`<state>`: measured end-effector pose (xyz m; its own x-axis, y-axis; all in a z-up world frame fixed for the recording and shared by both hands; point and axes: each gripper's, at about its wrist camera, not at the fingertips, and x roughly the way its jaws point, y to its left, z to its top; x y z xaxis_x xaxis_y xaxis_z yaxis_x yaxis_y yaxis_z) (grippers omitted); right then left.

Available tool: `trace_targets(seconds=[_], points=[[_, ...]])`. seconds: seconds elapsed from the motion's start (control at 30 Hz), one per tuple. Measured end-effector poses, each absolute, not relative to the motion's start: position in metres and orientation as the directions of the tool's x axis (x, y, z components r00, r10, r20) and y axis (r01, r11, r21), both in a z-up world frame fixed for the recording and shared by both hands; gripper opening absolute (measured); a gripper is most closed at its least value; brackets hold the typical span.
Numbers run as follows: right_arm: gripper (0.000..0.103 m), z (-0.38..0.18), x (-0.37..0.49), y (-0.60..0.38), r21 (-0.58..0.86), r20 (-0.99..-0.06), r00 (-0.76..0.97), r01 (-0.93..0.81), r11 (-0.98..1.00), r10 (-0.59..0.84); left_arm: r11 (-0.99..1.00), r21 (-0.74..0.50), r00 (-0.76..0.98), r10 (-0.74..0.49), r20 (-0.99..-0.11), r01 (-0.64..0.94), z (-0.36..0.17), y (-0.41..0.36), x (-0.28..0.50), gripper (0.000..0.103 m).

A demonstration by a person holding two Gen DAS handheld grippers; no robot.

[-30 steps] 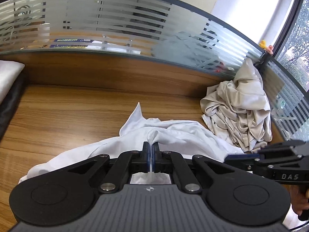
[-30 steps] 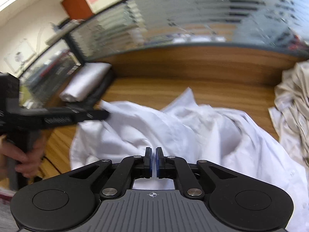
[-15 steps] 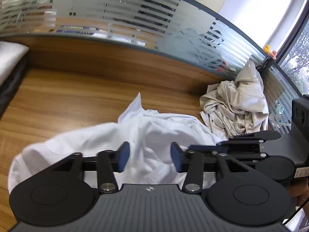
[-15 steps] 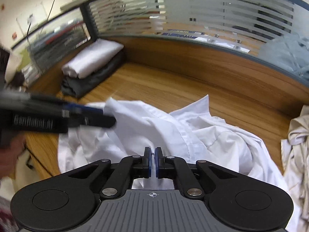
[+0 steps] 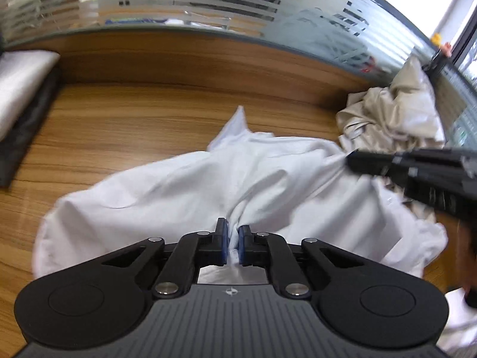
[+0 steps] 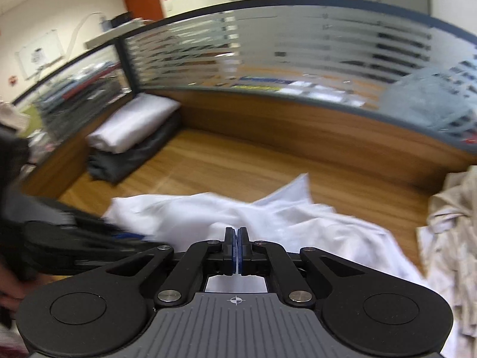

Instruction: Fold clothes

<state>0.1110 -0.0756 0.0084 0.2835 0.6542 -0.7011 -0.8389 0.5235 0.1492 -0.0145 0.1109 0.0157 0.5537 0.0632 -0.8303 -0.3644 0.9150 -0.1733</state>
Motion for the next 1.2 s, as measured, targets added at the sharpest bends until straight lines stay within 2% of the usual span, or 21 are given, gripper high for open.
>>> trace_targets(seconds=[0.07,0.23,0.3,0.5,0.6,0.73,0.8,0.9,1.03,1.2], points=[[0.003,0.004,0.117,-0.079,0.124,-0.709,0.312,-0.828,0.547,0.633,0.910,-0.204,0.555,0.034,-0.831,-0.361,0.018,0.119,-0.024,0.007],[0.004,0.001,0.121,-0.082,0.180,-0.724,0.253,-0.829,0.530,0.642,0.900,-0.258,0.579,-0.008,-0.816,-0.351,0.023,0.125,-0.037,0.006],[0.008,0.010,0.120,-0.085,0.231,-0.708,0.200,-0.840,0.490,0.677,0.892,-0.280,0.588,-0.020,-0.809,-0.354,0.023,0.126,-0.038,0.006],[0.008,0.026,0.113,-0.075,0.341,-0.673,0.029,-0.875,0.345,0.739,0.895,-0.294,0.611,-0.031,-0.791,-0.336,0.027,0.120,-0.037,0.006],[0.008,0.021,0.105,-0.057,0.335,-0.696,-0.017,-0.892,0.303,0.718,0.896,-0.295,0.614,-0.032,-0.789,-0.332,0.029,0.118,-0.037,0.006],[0.009,0.026,0.097,-0.048,0.290,-0.691,0.014,-0.911,0.295,0.723,0.891,-0.298,0.620,-0.025,-0.784,-0.342,0.031,0.121,-0.041,0.006],[0.018,0.032,0.098,-0.049,0.293,-0.669,0.026,-0.909,0.296,0.743,0.889,-0.301,0.619,-0.025,-0.785,-0.346,0.031,0.121,-0.043,0.006],[0.018,0.039,0.098,-0.049,0.320,-0.653,-0.017,-0.912,0.256,0.757,0.889,-0.300,0.615,-0.026,-0.788,-0.346,0.029,0.121,-0.044,0.006],[0.015,0.028,0.090,-0.038,0.350,-0.713,-0.128,-0.917,0.192,0.689,0.890,-0.306,0.624,-0.032,-0.781,-0.338,0.029,0.121,-0.045,0.006],[0.016,-0.022,0.096,-0.027,0.416,-0.791,-0.141,-0.837,0.355,0.595,0.889,-0.313,0.624,-0.040,-0.780,-0.335,0.027,0.124,-0.048,0.006]])
